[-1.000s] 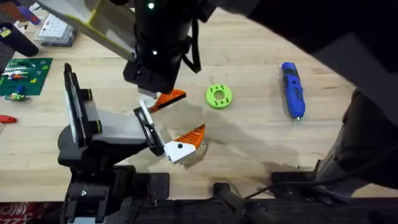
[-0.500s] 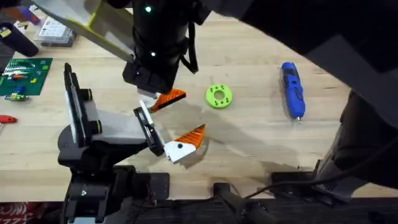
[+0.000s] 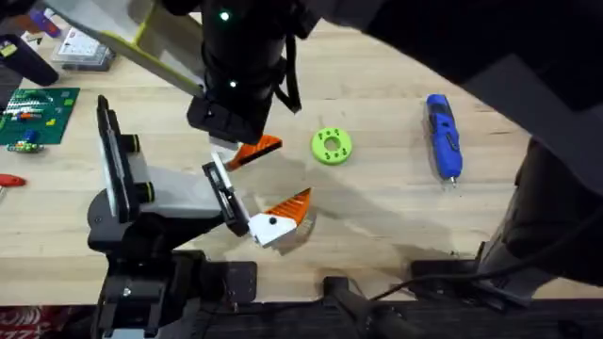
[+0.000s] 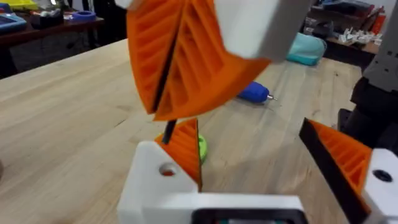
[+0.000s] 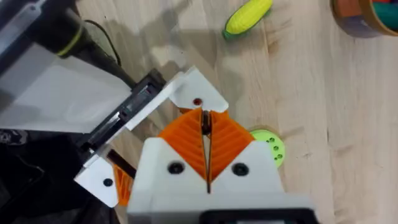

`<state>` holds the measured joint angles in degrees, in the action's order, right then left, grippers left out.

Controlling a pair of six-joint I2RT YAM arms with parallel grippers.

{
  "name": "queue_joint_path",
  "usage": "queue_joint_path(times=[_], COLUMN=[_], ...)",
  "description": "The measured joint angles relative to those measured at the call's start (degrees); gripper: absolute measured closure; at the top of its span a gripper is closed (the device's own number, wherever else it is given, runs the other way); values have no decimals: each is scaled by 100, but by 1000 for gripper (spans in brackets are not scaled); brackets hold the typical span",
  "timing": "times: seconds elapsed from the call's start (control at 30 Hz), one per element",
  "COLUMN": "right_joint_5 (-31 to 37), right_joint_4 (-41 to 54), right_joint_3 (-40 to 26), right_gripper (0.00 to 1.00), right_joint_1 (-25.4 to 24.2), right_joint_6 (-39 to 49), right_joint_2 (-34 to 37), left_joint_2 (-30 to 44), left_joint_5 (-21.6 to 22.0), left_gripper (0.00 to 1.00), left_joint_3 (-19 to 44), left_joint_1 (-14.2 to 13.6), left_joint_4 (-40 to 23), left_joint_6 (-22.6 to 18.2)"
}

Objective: Pick up the gripper from the table and insert it into the empty holder that is missing its gripper. Then pick up a screw, insert it into the mounting hole, and use the screwdriver to tighten it. Finally, clean up the table by picking up the vegetable and placing it into the bucket.

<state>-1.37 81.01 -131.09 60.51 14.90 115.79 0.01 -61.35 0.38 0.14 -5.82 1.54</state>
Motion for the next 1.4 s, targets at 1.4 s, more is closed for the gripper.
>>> queue_joint_path(times=[1.4], right_joint_5=[0], right_joint_4=[-10], right_joint_3=[-2], right_gripper=[991], right_joint_1=[121], right_joint_6=[17], right_joint_2=[150], left_joint_2=[0], left_joint_5=[-2], left_gripper=[11], left_joint_3=[0], left_joint_1=[0], left_joint_4=[0], left_joint_6=[0])
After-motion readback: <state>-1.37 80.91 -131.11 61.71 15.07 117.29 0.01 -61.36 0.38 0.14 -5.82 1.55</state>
